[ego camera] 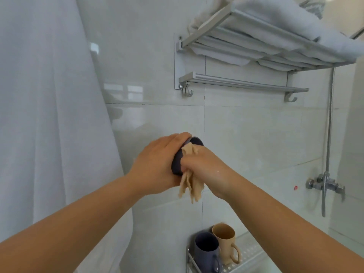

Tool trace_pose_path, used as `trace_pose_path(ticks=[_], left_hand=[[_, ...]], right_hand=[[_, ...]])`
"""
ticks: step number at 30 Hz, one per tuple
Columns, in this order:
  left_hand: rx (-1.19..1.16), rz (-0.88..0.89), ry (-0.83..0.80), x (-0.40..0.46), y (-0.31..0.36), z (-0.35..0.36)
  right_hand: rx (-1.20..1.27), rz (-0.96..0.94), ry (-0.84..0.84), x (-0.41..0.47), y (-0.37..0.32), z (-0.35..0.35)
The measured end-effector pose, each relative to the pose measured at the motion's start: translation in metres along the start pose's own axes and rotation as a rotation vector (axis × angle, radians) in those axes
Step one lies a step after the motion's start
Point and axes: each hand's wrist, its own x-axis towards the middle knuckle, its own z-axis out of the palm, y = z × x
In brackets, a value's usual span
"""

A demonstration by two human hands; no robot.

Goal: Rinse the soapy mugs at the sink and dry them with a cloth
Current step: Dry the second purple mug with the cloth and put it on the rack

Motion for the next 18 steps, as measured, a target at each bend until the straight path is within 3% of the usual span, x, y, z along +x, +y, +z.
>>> trace_pose_path(ticks=[4, 7, 11, 15, 18], left_hand=[[-0.187, -0.074, -0.146, 0.005, -0.002, -0.013], [-0.317, -0.101, -0.141, 0.006, -0.004, -0.017], [-0.157, -0.075, -0.117, 0.002, 0.002, -0.007], [0.097, -0.017, 0.17, -0.005, 0.012, 0.012], [0.079, -0.058, 0.133, -0.01, 0.016, 0.017]], right_hand=[[-0.428, -0.127, -0.085, -0.004, 0.009, -0.002], [-0.541, -0.159, -0.116, -0.004, 0.011, -0.009], [-0.307, -0.08, -0.124, -0.001, 0.007, -0.012], [0.08, 0.013, -0.016, 0.007, 0.005, -0.007], [0.056, 0.003, 0.016, 0.005, 0.007, -0.01]])
